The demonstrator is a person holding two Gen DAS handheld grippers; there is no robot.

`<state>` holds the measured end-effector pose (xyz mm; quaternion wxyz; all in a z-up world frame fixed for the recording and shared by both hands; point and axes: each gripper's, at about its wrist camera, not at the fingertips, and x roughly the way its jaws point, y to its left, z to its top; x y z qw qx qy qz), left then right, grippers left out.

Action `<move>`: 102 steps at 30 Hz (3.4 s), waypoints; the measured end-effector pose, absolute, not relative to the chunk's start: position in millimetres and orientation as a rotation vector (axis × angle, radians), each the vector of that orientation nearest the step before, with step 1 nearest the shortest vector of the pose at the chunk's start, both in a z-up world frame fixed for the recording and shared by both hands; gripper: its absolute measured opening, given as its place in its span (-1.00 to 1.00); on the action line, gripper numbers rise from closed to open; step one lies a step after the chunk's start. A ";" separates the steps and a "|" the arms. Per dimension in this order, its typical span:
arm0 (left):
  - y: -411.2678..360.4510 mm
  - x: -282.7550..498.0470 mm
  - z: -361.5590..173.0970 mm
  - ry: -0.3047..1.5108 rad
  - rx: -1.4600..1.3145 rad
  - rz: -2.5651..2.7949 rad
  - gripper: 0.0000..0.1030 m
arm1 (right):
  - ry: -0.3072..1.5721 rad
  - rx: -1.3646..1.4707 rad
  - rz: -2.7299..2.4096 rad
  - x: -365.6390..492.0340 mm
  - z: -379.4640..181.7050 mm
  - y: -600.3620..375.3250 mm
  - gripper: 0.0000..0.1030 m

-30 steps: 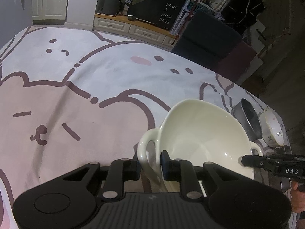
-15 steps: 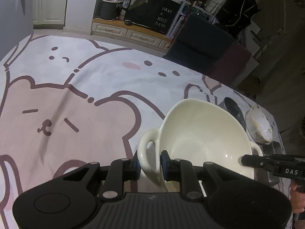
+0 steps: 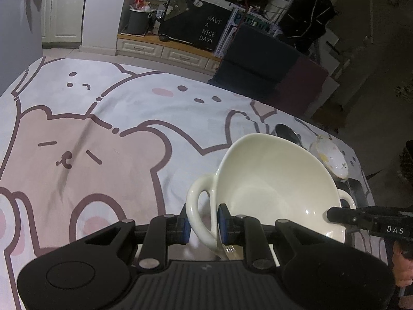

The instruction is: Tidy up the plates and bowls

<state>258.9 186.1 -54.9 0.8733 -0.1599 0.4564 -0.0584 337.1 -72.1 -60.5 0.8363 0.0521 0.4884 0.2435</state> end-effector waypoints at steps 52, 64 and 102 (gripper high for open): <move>154.6 156.8 -72.7 1.006 -0.245 -0.141 -0.55 | 1.077 0.129 0.550 235.8 -69.9 -95.7 -0.39; 155.3 154.3 -85.7 1.050 -0.229 -0.150 -0.54 | 1.128 0.119 0.548 233.3 -81.1 -93.3 -0.39; 154.2 158.6 -106.2 1.140 -0.202 -0.139 -0.50 | 1.231 0.079 0.530 241.6 -100.2 -81.0 -0.36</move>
